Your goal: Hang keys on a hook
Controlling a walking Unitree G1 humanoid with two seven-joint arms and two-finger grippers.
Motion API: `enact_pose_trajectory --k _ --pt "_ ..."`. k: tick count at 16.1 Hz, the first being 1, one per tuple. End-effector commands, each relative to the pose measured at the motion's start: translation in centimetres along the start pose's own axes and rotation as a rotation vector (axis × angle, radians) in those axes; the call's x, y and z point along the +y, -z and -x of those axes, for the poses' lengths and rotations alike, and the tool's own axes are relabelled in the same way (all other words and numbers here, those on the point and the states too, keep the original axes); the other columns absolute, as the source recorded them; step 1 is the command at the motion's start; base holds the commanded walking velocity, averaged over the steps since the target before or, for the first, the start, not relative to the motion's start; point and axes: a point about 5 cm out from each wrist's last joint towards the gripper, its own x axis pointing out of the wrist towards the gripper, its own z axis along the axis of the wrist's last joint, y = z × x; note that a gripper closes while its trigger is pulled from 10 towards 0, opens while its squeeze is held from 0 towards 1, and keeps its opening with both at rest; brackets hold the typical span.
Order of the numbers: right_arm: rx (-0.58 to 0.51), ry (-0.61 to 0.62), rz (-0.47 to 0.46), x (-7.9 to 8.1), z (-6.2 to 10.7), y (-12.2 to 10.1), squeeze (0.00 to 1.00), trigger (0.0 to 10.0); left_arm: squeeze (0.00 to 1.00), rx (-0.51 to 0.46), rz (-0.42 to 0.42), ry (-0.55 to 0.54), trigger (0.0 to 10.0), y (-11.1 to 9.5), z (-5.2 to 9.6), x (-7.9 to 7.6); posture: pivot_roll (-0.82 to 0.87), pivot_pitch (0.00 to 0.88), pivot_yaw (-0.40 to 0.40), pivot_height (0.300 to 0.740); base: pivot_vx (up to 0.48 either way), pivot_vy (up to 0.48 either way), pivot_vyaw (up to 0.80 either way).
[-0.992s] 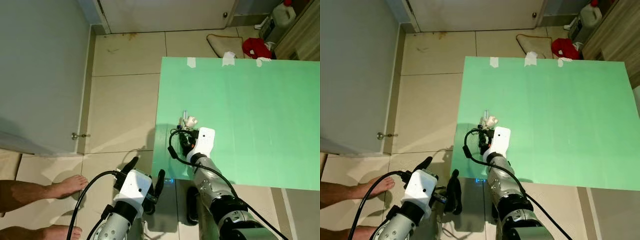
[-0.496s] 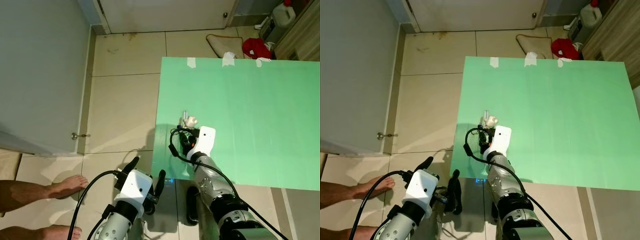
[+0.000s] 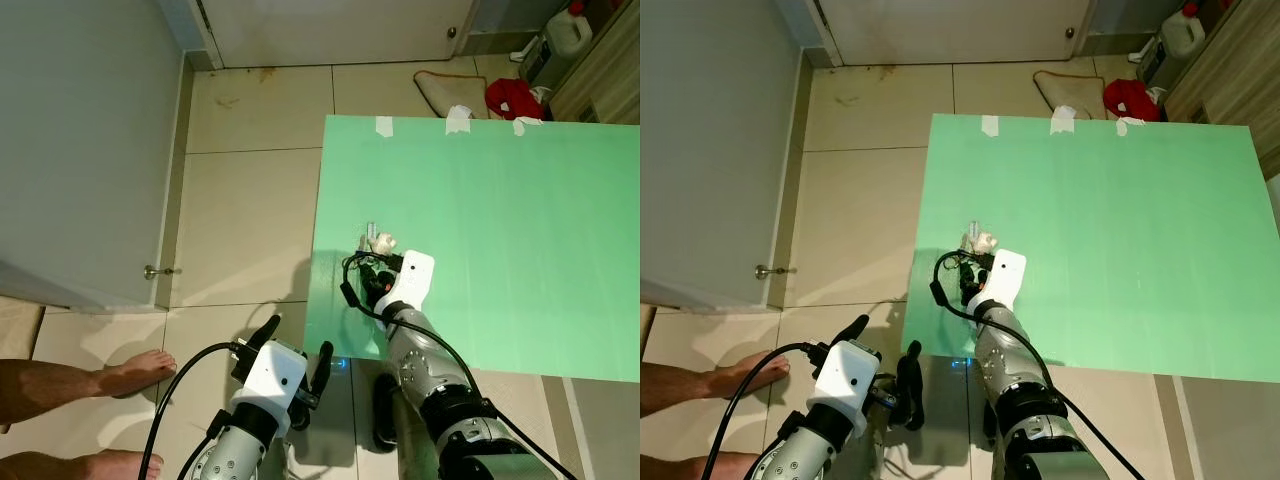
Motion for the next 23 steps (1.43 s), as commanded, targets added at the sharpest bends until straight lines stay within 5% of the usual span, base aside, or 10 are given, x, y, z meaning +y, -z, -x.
enact_pose_trajectory --k 1,10,12,18,20,23 --pt "0.108 -0.02 -0.136 3.6 0.1 2.3 0.0 10.0 0.0 0.037 0.0 0.014 10.0 0.8 0.4 -0.6 0.13 0.362 0.048 0.74 0.0 0.0 0.0" --pt "0.159 0.045 -0.214 3.0 -0.1 2.2 0.0 10.0 0.0 0.033 0.0 0.009 10.0 0.7 0.1 -0.7 0.13 0.364 0.038 0.74 0.0 0.0 0.0" --pt "0.15 0.048 -0.244 2.9 -0.1 2.1 0.0 0.0 0.0 0.035 0.0 0.011 10.0 0.9 0.2 -0.8 0.13 0.363 0.037 0.74 0.0 0.0 0.0" --pt "0.084 0.017 -0.039 2.7 -0.1 1.3 0.0 0.0 0.0 0.036 0.002 0.01 10.0 0.9 0.1 -0.8 0.12 0.373 0.034 0.74 0.0 0.0 0.0" --pt "0.075 0.024 -0.036 2.5 -0.1 1.2 0.16 0.0 0.0 0.037 0.005 0.009 10.0 0.9 0.0 -0.8 0.12 0.375 0.033 0.74 0.0 0.0 0.0" --pt "-0.047 -0.048 0.06 3.3 -0.1 -1.0 0.2 0.0 0.0 0.037 0.005 0.005 10.0 0.9 0.0 -0.8 0.12 0.378 0.032 0.74 0.0 0.0 0.0"
